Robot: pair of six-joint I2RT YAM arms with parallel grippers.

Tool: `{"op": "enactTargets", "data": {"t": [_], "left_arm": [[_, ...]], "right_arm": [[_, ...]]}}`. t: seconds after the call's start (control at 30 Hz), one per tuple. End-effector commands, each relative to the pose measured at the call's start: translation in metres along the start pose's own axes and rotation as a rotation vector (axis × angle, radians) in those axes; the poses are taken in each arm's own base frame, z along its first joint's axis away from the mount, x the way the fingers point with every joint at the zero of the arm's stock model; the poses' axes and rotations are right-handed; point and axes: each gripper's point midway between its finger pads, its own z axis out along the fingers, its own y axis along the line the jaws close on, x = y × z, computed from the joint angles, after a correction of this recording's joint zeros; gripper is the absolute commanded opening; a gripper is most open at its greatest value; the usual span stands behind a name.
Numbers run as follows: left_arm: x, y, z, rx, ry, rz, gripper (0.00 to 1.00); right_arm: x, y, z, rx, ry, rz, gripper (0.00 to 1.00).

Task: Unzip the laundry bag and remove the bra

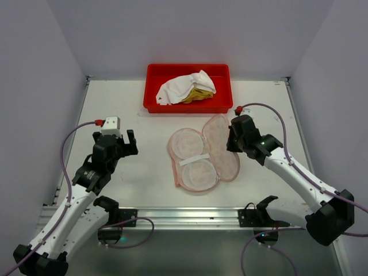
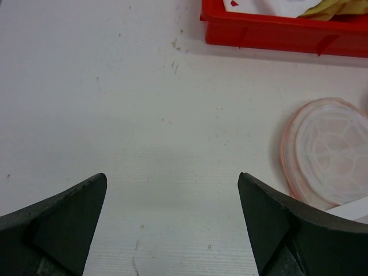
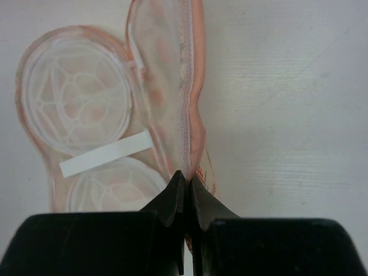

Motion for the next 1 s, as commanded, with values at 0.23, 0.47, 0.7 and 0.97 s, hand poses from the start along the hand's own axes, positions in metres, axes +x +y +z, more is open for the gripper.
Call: {"op": "enactTargets", "data": {"t": [0.23,0.47,0.7,0.97], "left_arm": [[-0.019,-0.001,-0.006,0.023,-0.109,-0.055,1.00],[-0.017,-0.004,-0.004,0.035,-0.092,-0.050,1.00],[-0.014,-0.009,-0.003,0.061,-0.084,-0.048,1.00],[-0.009,-0.015,-0.001,0.089,-0.059,-0.041,1.00]], "right_arm": [[0.025,0.104,-0.012,-0.217,0.093,-0.140,0.00],[0.045,0.166,-0.021,-0.333,0.130,-0.209,0.00],[0.083,0.197,-0.004,-0.379,0.236,-0.211,0.02],[0.139,0.223,0.041,-0.408,0.388,-0.181,0.03]]}}
